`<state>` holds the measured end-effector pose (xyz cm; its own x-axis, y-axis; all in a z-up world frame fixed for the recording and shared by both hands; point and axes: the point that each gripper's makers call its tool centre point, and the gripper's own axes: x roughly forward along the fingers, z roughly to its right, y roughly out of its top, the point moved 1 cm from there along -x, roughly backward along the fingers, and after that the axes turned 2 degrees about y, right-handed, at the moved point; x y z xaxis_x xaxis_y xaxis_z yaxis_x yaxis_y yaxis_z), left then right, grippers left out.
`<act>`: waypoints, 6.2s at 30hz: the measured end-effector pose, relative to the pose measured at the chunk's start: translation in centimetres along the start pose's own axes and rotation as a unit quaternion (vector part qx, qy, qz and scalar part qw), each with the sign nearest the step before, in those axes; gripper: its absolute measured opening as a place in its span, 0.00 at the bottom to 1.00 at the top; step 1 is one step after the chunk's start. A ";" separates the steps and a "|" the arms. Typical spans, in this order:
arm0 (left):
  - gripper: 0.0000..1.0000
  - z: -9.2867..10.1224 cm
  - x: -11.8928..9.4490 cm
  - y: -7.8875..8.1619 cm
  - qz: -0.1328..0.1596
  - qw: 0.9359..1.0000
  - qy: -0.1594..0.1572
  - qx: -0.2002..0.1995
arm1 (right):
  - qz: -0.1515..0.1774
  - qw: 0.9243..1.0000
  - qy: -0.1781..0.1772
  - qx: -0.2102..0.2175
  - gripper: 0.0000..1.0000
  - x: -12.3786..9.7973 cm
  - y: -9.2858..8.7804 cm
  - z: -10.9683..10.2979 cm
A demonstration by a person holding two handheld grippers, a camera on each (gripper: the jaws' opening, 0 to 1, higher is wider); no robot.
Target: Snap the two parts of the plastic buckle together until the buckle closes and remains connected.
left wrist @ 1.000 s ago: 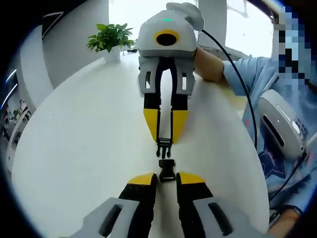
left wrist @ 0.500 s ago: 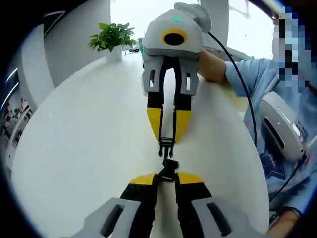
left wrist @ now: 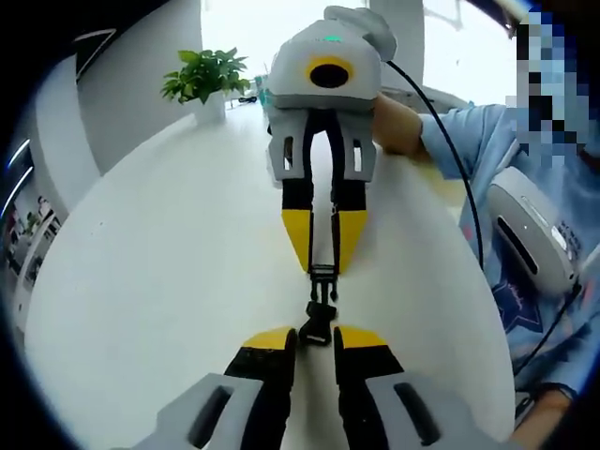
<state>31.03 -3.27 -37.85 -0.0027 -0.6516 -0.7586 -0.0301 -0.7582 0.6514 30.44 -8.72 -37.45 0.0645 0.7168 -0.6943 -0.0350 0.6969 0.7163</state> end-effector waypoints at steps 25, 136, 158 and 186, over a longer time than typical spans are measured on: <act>0.14 0.0 0.3 0.2 0.000 1.000 -0.004 -0.009 | 0.018 1.000 0.009 0.016 0.11 0.1 0.0 0.7; 0.10 0.1 1.1 1.2 0.003 1.000 -0.002 -0.030 | 0.000 1.000 -0.019 0.011 0.10 0.7 0.7 0.8; 0.09 0.2 1.3 1.3 -0.009 0.999 0.003 -0.036 | -0.016 1.000 -0.014 0.016 0.08 0.8 0.6 1.0; 0.08 0.2 1.1 1.0 -0.011 0.999 0.004 -0.045 | -0.037 0.998 -0.025 0.054 0.07 1.3 0.9 1.1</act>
<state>30.85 -4.76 -38.03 0.0043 -0.6351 -0.7724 0.0598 -0.7709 0.6342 31.55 -7.18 -37.69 0.1121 0.6600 -0.7429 0.0792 0.7393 0.6687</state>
